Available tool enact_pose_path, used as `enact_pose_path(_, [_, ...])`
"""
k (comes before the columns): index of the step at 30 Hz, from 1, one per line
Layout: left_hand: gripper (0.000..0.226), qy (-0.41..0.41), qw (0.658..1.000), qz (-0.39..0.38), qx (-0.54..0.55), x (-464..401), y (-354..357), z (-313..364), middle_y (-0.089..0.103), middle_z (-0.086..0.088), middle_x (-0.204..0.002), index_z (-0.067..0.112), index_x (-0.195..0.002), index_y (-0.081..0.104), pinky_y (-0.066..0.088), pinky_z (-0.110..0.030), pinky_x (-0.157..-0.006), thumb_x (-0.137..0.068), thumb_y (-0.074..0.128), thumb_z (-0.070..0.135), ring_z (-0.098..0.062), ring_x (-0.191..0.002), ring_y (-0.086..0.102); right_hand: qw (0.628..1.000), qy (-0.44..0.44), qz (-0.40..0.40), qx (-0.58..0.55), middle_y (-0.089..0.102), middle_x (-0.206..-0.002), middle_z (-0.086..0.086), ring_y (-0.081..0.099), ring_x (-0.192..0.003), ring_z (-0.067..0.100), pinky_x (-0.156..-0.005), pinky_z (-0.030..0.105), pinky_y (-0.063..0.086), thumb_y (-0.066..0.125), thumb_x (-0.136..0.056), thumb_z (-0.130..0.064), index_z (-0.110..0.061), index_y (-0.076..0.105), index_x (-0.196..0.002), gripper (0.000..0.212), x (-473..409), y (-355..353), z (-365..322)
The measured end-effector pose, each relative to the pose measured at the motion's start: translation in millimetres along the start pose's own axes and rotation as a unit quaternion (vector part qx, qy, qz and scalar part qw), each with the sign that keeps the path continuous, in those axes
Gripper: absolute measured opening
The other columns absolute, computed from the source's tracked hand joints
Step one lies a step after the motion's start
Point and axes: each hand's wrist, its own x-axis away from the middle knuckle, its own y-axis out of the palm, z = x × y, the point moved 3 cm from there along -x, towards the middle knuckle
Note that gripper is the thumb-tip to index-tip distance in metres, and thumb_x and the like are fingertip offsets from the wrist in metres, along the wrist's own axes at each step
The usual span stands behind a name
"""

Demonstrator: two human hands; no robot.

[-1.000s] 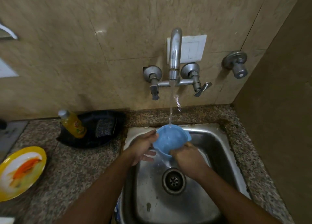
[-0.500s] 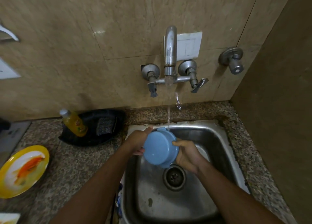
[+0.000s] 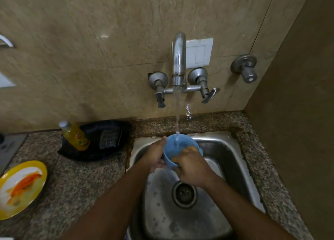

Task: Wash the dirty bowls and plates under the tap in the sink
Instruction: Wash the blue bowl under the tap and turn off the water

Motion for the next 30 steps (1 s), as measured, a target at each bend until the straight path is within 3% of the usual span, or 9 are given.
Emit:
enact_pose_path(6, [0.039,0.058,0.996,-0.004,-0.067,-6.9,13.5,-1.3,0.072,-0.007,-0.107,0.026,-0.120,0.061,0.061,-0.038,-0.066,-0.102,0.038,0.051,-0.027,-0.092,0.071,0.955,0.180,0.221,-0.080,0.071,-0.097,-0.001,0.061,-0.092,0.021,-0.085,0.036,0.047,0.059,-0.080,-0.029,-0.025,0.072,-0.096,0.021,17.7,-24.8,40.1])
enact_pose_path(8, [0.039,0.049,0.997,-0.019,-0.052,-10.2,11.2,0.8,0.072,-0.010,-0.110,0.027,-0.119,0.061,0.061,-0.040,-0.067,-0.100,0.040,0.053,-0.031,-0.094,0.071,0.925,0.296,0.166,-0.170,0.069,-0.109,0.004,0.062,-0.098,0.022,-0.089,0.040,0.051,0.063,-0.082,-0.021,-0.025,0.066,-0.108,0.027,16.9,-23.3,59.9])
enact_pose_path(9, [0.040,0.047,0.998,-0.028,-0.038,-12.1,10.4,3.0,0.072,-0.012,-0.110,0.026,-0.118,0.063,0.061,-0.044,-0.071,-0.099,0.043,0.054,-0.033,-0.095,0.071,0.880,0.353,0.112,-0.298,0.069,-0.114,0.007,0.064,-0.101,0.023,-0.091,0.043,0.053,0.065,-0.085,-0.018,-0.024,0.065,-0.110,0.026,16.5,-22.5,64.7])
enact_pose_path(11, [0.043,0.046,0.998,-0.042,0.003,-15.9,9.4,9.4,0.071,-0.016,-0.113,0.020,-0.114,0.067,0.057,-0.053,-0.086,-0.094,0.050,0.054,-0.036,-0.099,0.069,0.714,0.440,-0.002,-0.545,0.070,-0.115,0.012,0.068,-0.100,0.027,-0.090,0.046,0.056,0.065,-0.089,-0.022,-0.019,0.065,-0.114,0.025,20.9,-18.0,63.0])
enact_pose_path(13, [0.043,0.057,0.997,-0.036,0.034,-16.7,7.4,17.4,0.071,-0.019,-0.113,0.012,-0.111,0.070,0.049,-0.056,-0.098,-0.095,0.051,0.047,-0.039,-0.104,0.067,0.640,0.437,-0.055,-0.629,0.072,-0.108,0.011,0.070,-0.093,0.026,-0.078,0.043,0.059,0.062,-0.090,-0.021,-0.017,0.064,-0.116,0.027,24.1,-19.8,53.4])
enact_pose_path(19, [0.040,0.113,0.991,-0.033,0.061,-23.0,5.1,26.1,0.069,-0.020,-0.117,0.010,-0.121,0.067,0.048,-0.059,-0.099,-0.098,0.052,0.039,-0.041,-0.111,0.064,0.664,0.422,0.027,-0.617,0.068,-0.107,0.011,0.065,-0.096,0.025,-0.074,0.039,0.055,0.047,-0.097,-0.016,-0.015,0.060,-0.116,0.024,12.6,-18.1,45.2])
enact_pose_path(24, [0.020,0.264,0.936,0.230,-0.043,-6.6,-8.1,33.5,0.068,-0.001,-0.071,0.017,-0.072,0.065,0.052,-0.031,-0.068,-0.089,0.066,0.028,-0.019,-0.069,0.063,0.670,0.401,0.065,-0.621,0.064,-0.120,0.012,0.065,-0.107,0.028,-0.067,0.037,0.058,0.052,-0.091,-0.003,-0.017,0.053,-0.130,0.042,7.4,-9.5,36.4])
enact_pose_path(27, [0.038,0.238,0.962,0.132,0.005,8.0,4.9,41.0,0.062,-0.007,-0.057,0.008,-0.069,0.064,0.048,-0.026,-0.054,-0.098,0.056,0.030,-0.019,-0.052,0.058,0.754,0.360,0.103,-0.539,0.061,-0.115,0.002,0.062,-0.106,0.019,-0.078,0.024,0.056,0.061,-0.084,0.007,-0.020,0.046,-0.129,0.055,6.0,-11.8,33.1])
enact_pose_path(30, [0.041,0.133,0.987,0.003,0.092,12.7,20.6,40.7,0.073,-0.018,-0.093,0.004,-0.103,0.065,0.059,-0.038,-0.076,-0.099,0.050,0.042,-0.030,-0.084,0.070,0.861,0.301,0.150,-0.380,0.055,-0.106,-0.013,0.056,-0.096,-0.003,-0.069,0.004,0.043,0.075,-0.073,-0.001,-0.025,0.041,-0.125,0.067,4.6,-15.5,24.2])
